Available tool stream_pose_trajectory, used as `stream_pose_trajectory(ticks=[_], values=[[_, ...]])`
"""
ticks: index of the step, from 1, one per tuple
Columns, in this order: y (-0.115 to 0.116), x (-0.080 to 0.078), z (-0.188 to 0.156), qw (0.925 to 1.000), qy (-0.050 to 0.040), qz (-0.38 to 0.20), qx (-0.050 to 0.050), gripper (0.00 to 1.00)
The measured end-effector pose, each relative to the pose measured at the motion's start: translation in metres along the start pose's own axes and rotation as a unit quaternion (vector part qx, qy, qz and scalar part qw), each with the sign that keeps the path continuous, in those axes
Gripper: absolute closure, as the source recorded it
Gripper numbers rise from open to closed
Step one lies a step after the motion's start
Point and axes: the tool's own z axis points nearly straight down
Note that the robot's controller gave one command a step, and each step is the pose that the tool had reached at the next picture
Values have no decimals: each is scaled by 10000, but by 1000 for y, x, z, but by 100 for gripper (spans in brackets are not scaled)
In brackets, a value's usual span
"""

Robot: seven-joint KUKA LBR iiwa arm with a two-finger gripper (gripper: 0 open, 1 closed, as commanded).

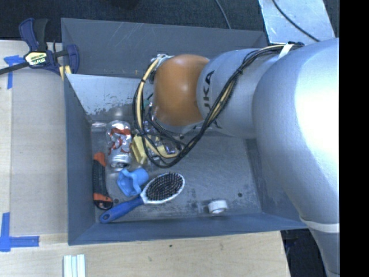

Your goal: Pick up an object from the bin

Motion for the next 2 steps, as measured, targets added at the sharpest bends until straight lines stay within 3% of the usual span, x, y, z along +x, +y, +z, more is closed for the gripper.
stream_pose_trajectory(ticks=[2], values=[[-3,7,-2,10000,17,-2,3,100]])
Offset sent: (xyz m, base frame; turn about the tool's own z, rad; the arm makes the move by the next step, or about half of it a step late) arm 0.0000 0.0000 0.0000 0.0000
